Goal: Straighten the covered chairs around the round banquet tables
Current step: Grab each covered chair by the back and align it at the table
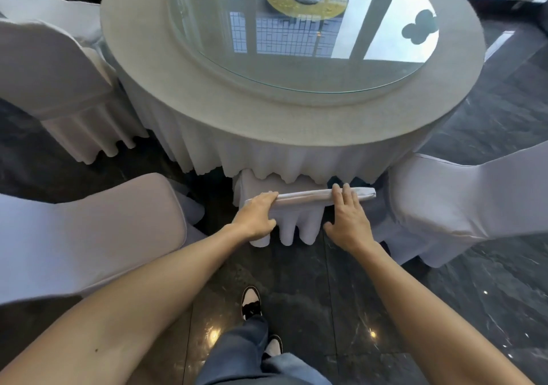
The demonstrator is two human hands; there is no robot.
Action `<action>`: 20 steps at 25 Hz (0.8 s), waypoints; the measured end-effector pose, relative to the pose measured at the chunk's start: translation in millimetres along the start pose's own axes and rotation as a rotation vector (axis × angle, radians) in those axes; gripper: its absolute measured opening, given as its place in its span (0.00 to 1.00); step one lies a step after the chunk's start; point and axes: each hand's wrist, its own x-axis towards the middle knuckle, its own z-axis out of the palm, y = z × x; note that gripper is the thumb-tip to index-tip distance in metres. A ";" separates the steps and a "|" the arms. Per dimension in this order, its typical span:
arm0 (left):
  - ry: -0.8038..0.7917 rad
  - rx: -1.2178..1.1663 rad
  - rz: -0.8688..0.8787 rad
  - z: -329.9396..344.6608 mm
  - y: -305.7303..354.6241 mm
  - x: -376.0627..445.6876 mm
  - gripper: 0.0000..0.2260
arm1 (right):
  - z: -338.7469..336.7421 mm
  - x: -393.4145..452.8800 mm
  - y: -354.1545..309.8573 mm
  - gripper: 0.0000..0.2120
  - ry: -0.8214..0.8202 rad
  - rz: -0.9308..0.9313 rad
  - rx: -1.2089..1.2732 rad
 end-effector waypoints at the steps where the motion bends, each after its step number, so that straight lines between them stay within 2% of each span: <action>1: -0.020 0.012 0.002 -5.3 -0.6 -9.6 0.31 | 1.1 -9.5 -4.7 0.46 0.000 -0.020 -0.020; 5: -0.103 0.122 -0.010 -32.8 -17.2 -53.3 0.29 | 4.2 -37.2 -39.3 0.46 -0.060 -0.058 -0.151; 9: -0.068 0.208 -0.030 -69.0 -57.4 -101.5 0.27 | 6.0 -50.9 -108.0 0.25 -0.134 -0.141 -0.161; 12: -0.012 0.259 -0.070 -99.2 -100.6 -140.6 0.27 | 11.1 -58.7 -173.6 0.19 -0.189 -0.253 -0.124; 16: 0.075 0.293 -0.107 -140.5 -174.2 -188.7 0.29 | 28.3 -66.6 -259.3 0.19 -0.177 -0.348 -0.142; 20: 0.167 0.342 -0.077 -185.0 -272.7 -229.4 0.30 | 66.2 -78.2 -366.4 0.30 -0.093 -0.427 -0.069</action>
